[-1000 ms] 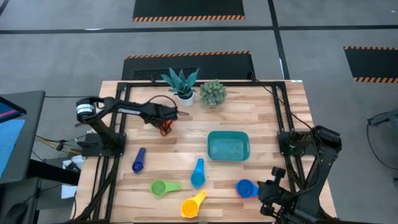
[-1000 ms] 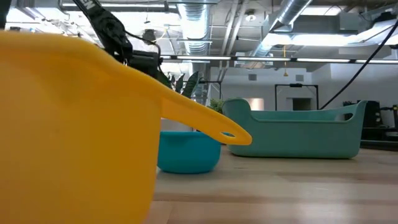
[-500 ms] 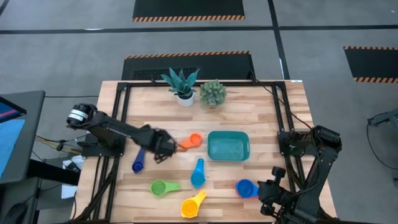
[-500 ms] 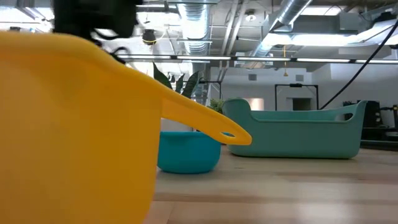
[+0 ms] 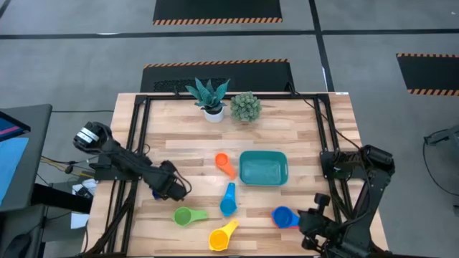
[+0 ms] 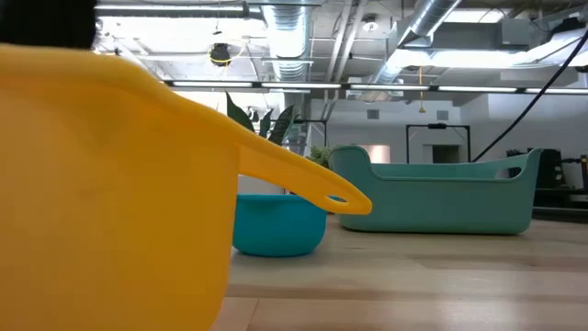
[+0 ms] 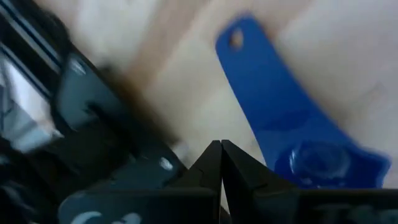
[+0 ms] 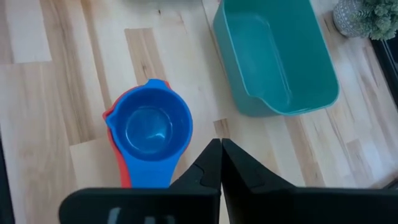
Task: Nest measuring cups in basket
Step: Prepare the measuring cups
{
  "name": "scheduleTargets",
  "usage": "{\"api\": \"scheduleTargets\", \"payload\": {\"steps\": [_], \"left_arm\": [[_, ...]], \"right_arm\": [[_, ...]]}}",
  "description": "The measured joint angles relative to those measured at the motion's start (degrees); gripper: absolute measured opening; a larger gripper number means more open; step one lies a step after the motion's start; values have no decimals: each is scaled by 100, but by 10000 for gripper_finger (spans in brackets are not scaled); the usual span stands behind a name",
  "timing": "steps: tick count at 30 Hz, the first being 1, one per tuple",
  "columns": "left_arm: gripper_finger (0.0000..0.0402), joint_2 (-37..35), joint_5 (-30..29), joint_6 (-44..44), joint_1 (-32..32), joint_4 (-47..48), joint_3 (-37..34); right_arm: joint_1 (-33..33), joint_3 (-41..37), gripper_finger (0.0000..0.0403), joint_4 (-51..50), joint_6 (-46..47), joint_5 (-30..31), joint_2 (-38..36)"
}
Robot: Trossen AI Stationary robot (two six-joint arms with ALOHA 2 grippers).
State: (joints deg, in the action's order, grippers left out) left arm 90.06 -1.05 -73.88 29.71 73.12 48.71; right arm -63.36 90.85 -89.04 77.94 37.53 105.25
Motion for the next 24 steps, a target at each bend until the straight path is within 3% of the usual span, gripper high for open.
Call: {"api": "scheduleTargets", "payload": {"steps": [9, 14, 17, 21, 24], "left_arm": [[0, -3, 586, -677, 491, -944, -427], [0, -22, -418, -257, 357, -2301, -62], [0, -20, -905, 153, 304, -2289, 457], [0, -4, -878, 191, 432, -2036, 774], [0, -2, -484, -226, 679, -1976, 705]], "right_arm": [[-180, 0, 22, 90, 198, -3, 0], [-189, 0, 26, 116, 198, 1, 0], [-170, 0, 23, 114, 180, 5, 0], [-137, 0, 19, 145, 178, 5, 0], [-136, 0, 20, 180, 176, 6, 0]]}}
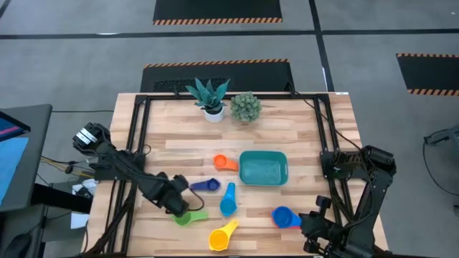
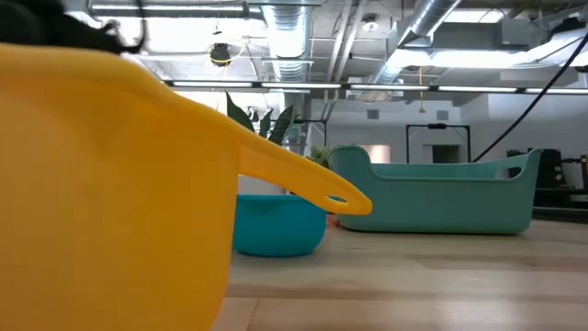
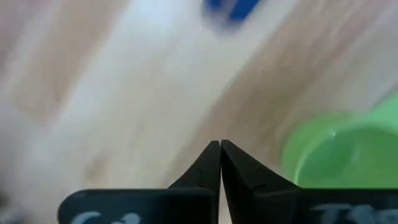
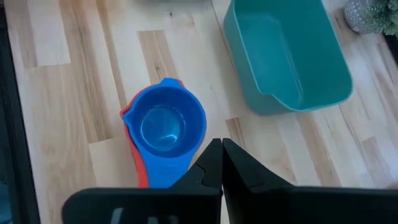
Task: Nest measuring cups in basket
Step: Prepare the measuring cups
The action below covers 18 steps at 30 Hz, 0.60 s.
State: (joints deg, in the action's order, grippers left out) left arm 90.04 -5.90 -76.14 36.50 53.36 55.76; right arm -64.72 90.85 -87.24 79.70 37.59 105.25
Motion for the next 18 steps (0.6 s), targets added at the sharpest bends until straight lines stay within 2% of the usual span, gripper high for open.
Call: {"api": "scheduleTargets", "payload": {"steps": [6, 9, 13, 16, 18], "left_arm": [[0, 187, 672, -1148, 625, -56, -87], [0, 516, 866, -1306, 704, -535, -87], [0, 1014, 759, -892, 547, -1268, 111], [0, 1250, 525, -298, 337, -1394, 540], [0, 1272, 274, 42, 232, -1128, 855]], "right_arm": [[-16, 0, 26, -5, -7, 1, 0], [-14, 0, 23, -8, -25, 12, 0], [-13, 0, 19, -9, -27, 12, 0], [-14, 0, 19, -18, -29, 12, 2], [1, 0, 21, -5, -25, 12, 2]]}}
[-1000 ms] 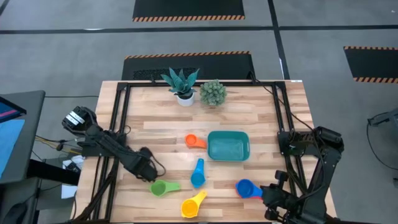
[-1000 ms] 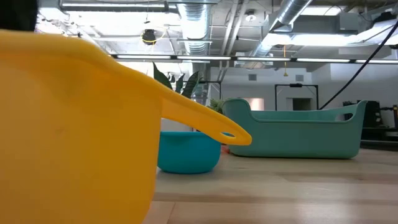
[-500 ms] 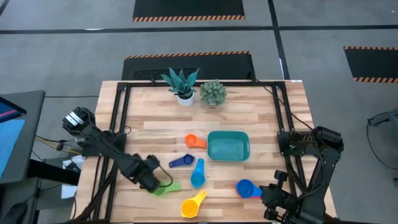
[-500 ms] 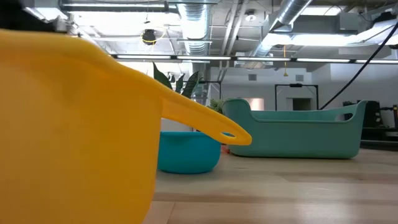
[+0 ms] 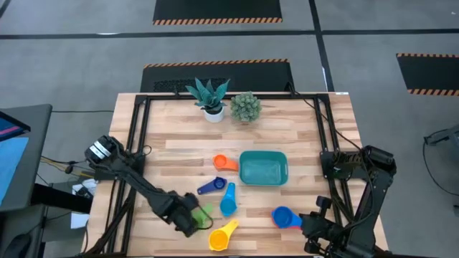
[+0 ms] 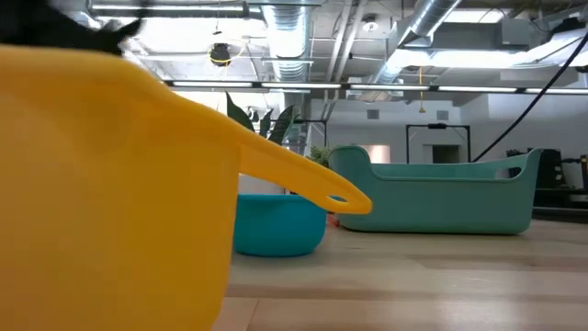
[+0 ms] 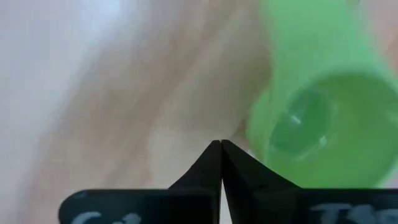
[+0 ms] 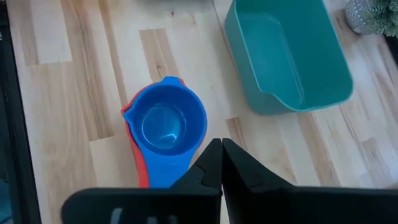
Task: Nest measuring cups in basket
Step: Prepare the measuring cups
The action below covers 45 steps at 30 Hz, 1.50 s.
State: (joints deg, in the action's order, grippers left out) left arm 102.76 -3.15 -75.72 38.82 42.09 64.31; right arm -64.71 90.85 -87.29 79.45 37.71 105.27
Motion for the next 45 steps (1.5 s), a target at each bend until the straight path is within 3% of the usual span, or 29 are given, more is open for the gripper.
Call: {"api": "scheduleTargets", "payload": {"steps": [3, 6, 9, 12, 21, 29, 32, 37, 42, 45], "left_arm": [[0, 42, -47, 303, -70, 405, 400], [0, 37, 579, 357, -13, 1108, 584], [0, 46, 1306, 203, 115, 1256, 593], [0, 103, 1419, 107, 225, 921, 593], [0, 848, 994, 689, -94, 183, 739], [0, 997, -271, 2309, -710, 157, 1907], [0, 997, -362, 2504, -757, 1042, 2347], [0, 997, -204, 2037, -506, 2738, 2717], [0, 994, -352, 1577, -124, 3327, 2600], [0, 994, -615, 1380, 131, 3732, 2305]], "right_arm": [[-9, 0, 25, 10, 5, 0, 0], [-10, 2, 25, 16, 5, 0, 0], [-13, 2, 22, 14, 5, -2, 0], [-13, 2, 20, 13, -3, 0, 0], [-13, 2, 25, 19, -21, 0, 0], [-15, 2, 19, 82, 1, -4, 0], [-22, 2, 20, 100, 3, -10, 0], [-133, 2, 26, 103, 5, 0, 0], [-178, 2, 23, 262, -108, 530, 0], [47, 2, 21, 642, -728, 640, 0]]}}
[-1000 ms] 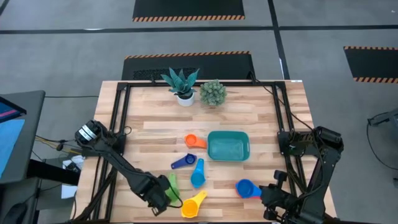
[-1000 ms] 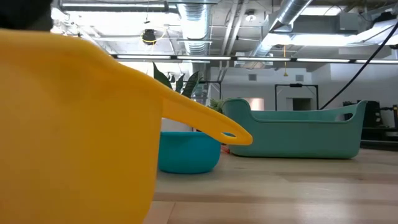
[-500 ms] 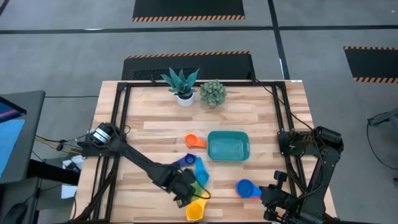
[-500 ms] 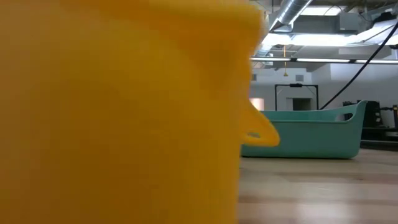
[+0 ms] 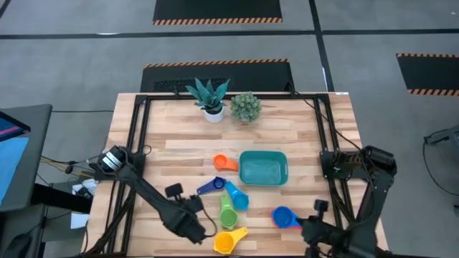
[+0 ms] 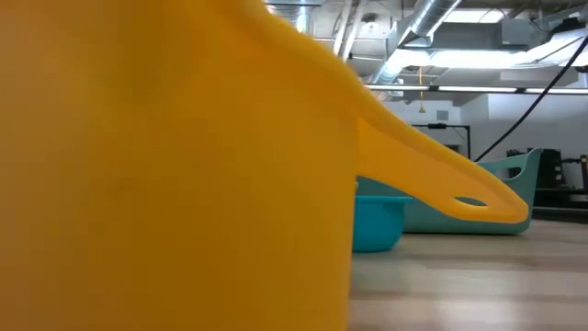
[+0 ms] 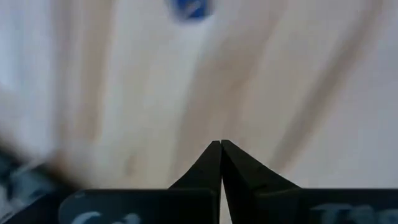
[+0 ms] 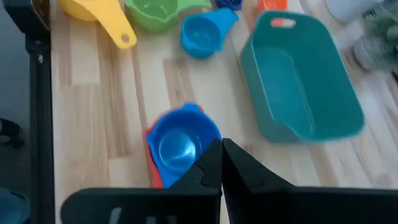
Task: Nest measuring cups in basket
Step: Prepare the measuring cups
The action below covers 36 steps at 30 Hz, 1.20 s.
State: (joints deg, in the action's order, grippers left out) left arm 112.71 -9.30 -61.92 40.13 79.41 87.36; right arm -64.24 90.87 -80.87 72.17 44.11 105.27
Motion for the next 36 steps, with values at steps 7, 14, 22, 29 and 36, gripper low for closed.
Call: {"api": "scheduleTargets", "payload": {"steps": [7, 14, 22, 29, 36], "left_arm": [[0, -519, -139, -639, 464, -1257, -1353], [0, -466, -13, 544, 453, -4194, -1935], [0, -382, 176, 1361, 147, -5139, -1684], [0, -144, 593, 1636, 5, -5689, -1572], [0, 683, 999, 2274, -24, -5738, -704]], "right_arm": [[959, 0, 22, 1086, -2461, -272, 0], [1333, -1, 15, 1090, -3011, -782, 2], [955, -2, 20, 948, -2542, -782, 7], [670, -2, 15, 797, -2199, -646, 7], [443, -2, 21, 619, -1771, -492, 7]]}}
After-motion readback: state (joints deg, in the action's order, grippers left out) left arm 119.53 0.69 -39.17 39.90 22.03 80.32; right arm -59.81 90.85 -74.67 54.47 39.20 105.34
